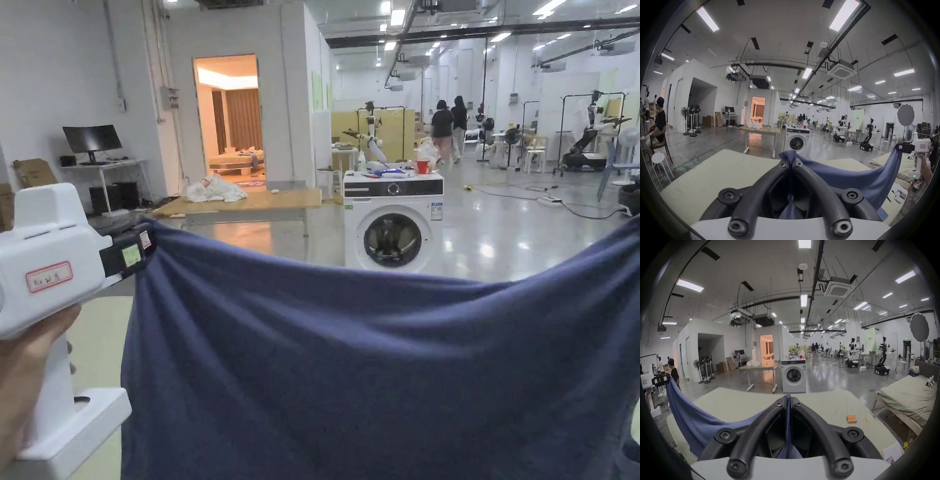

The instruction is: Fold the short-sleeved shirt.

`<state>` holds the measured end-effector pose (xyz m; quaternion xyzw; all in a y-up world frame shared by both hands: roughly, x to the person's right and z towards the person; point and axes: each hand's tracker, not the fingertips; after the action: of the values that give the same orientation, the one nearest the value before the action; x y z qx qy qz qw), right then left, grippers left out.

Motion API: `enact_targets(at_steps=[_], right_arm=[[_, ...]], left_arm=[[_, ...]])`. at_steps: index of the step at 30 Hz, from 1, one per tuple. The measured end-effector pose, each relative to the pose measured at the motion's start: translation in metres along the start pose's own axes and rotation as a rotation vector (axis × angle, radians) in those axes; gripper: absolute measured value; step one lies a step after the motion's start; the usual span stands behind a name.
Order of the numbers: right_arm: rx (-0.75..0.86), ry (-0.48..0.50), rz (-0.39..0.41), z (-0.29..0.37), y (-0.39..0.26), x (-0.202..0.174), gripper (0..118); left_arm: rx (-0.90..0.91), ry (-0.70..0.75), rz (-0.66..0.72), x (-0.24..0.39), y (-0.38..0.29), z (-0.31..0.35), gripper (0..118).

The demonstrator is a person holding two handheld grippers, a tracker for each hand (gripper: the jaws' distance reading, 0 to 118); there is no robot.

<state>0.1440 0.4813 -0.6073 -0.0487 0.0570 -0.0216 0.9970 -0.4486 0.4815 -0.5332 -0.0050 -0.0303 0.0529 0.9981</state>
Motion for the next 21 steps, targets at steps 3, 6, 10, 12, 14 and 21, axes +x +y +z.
enact_targets(at_steps=[3, 6, 10, 12, 14, 21], right_arm=[[0.02, -0.024, 0.005, -0.017, 0.024, -0.005, 1], [0.037, -0.084, 0.052, -0.043, 0.045, -0.013, 1], [0.053, -0.124, 0.084, -0.089, 0.066, -0.019, 1], [0.058, -0.161, 0.138, -0.111, 0.076, -0.027, 1], [0.059, -0.165, 0.132, -0.135, 0.087, -0.029, 1], [0.099, -0.218, 0.12, -0.197, 0.117, -0.039, 1]], left_arm=[[0.035, 0.03, -0.021, -0.001, 0.017, -0.023, 0], [0.034, 0.05, -0.017, -0.005, 0.035, -0.054, 0], [0.018, 0.082, -0.029, -0.006, 0.052, -0.099, 0], [-0.01, 0.109, -0.087, -0.005, 0.062, -0.125, 0], [-0.009, 0.115, -0.078, -0.004, 0.068, -0.148, 0], [-0.028, 0.164, -0.097, -0.008, 0.062, -0.22, 0]])
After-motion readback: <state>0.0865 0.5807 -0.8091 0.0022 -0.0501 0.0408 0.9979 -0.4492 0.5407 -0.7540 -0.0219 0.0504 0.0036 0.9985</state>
